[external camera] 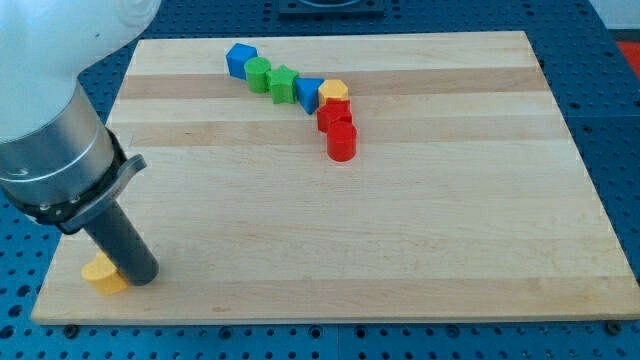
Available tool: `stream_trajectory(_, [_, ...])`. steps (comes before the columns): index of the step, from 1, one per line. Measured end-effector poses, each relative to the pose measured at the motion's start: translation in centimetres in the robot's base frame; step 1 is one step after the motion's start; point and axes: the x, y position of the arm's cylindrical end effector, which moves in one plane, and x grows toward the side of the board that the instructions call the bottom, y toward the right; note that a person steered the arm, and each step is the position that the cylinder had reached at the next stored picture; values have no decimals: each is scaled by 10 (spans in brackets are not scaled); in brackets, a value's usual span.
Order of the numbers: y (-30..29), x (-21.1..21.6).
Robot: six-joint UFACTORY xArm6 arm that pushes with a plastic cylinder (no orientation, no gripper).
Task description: Place the red circle towards the top right side of the yellow heart
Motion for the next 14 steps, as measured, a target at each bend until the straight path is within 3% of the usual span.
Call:
stream_trajectory(1, [8, 0])
stream_trajectory(3, [148, -12])
stream_trajectory(5, [263, -104])
stream_trajectory(6, [288, -151])
stream_trajectory(9, [201, -182])
stream_trajectory(11, [132, -159])
stream_trajectory(14, [121, -111])
